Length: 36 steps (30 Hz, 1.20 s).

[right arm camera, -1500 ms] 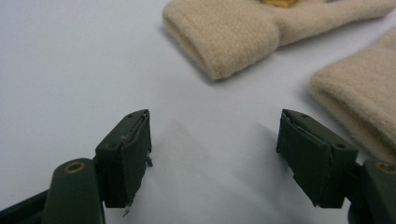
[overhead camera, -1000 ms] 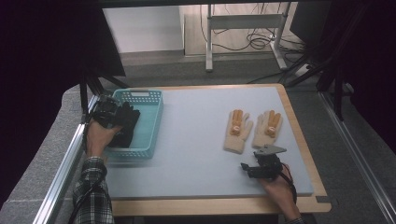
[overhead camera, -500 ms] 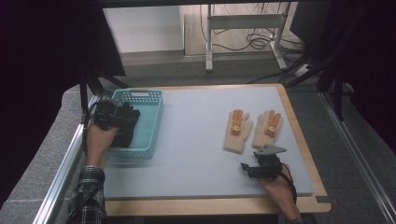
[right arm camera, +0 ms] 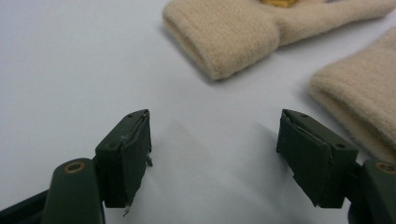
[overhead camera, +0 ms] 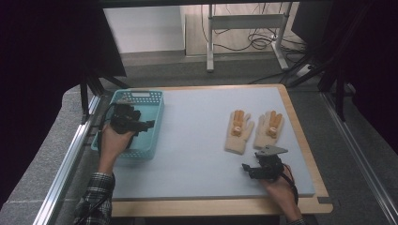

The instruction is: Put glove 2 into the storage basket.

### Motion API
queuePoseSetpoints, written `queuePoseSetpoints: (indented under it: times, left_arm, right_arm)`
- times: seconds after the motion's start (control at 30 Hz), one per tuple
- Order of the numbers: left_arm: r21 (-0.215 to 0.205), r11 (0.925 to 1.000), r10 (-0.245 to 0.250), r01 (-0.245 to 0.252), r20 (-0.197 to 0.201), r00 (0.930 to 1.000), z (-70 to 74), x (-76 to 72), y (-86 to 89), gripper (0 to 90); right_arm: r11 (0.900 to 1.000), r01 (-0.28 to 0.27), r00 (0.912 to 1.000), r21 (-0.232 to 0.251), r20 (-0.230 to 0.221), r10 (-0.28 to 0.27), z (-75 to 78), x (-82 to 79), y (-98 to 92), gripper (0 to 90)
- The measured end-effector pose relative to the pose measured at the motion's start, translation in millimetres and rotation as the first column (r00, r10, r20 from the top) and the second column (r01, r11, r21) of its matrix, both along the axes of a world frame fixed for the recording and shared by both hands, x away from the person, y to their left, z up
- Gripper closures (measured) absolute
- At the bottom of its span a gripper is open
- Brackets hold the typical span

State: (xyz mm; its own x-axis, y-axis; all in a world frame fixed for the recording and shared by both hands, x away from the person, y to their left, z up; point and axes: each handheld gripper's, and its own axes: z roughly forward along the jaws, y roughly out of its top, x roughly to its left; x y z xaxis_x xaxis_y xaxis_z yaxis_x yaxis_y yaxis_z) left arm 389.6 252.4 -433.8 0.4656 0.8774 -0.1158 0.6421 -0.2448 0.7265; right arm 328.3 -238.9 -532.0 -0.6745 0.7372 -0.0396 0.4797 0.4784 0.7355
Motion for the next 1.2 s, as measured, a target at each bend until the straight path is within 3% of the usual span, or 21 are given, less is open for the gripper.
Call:
queuePoseSetpoints:
  times: [0.4, 0.57, 0.67, 0.7, 0.73, 0.77, 0.87, 1.0, 1.2]
  left_arm:
    - [-0.022, 0.9933, -0.112, 0.113, 0.05, 0.9925, 2.2, -16.9, -48.5, 1.8]
    - [-0.009, 0.9864, -0.163, 0.164, 0.078, 0.9836, -4.5, -28.1, -69.8, 1.8]
    - [-0.013, 0.9786, -0.203, 0.205, 0.109, 0.9731, -13.5, -39.5, -87.3, 2.0]
    - [-0.013, 0.9786, -0.203, 0.205, 0.109, 0.9731, -13.5, -39.5, -87.3, 2.0]
    - [-0.018, 0.9724, -0.229, 0.233, 0.118, 0.9662, -18.7, -45.1, -96.3, 2.0]
    - [-0.018, 0.9724, -0.229, 0.233, 0.118, 0.9662, -18.7, -45.1, -96.3, 2.0]
    - [-0.005, 0.9631, -0.266, 0.269, 0.125, 0.9558, -28.7, -54.7, -111.2, 2.0]
    - [0.014, 0.9544, -0.298, 0.298, 0.119, 0.9472, -45.1, -67.9, -125.6, 2.0]
    - [0.038, 0.9533, -0.302, 0.3, 0.1, 0.948, -64.3, -77.8, -130.9, 2.0]
  right_arm:
    - [1.0, 0.0, 1.0, 0.0, 0.0, 0.0, 0.0, 0.0, 0.0, 25.8]
    - [1.0, 0.0, 1.0, 0.0, -0.001, 0.0, 0.0, 0.0, 0.0, 25.8]
    - [1.0, 0.0, 1.0, 0.0, -0.001, 0.0, 0.0, 0.0, 0.0, 25.7]
    - [1.0, 0.0, 1.0, 0.0, -0.001, 0.0, 0.0, 0.0, 0.0, 25.7]
    - [1.0, 0.0, 1.0, 0.0, 0.0, 0.0, -0.1, 0.0, 0.0, 25.8]
    - [1.0, 0.0, 1.0, 0.0, 0.0, 0.0, 0.0, 0.0, 0.0, 25.8]
    - [1.0, -0.001, 1.0, -0.001, 0.0, 0.001, 0.0, 0.0, -0.1, 25.8]
    - [1.0, -0.001, 1.0, -0.001, 0.0, 0.001, 0.0, 0.0, 0.0, 25.8]
    - [1.0, -0.001, 1.0, 0.0, 0.0, 0.001, -0.1, 0.0, 0.0, 25.7]
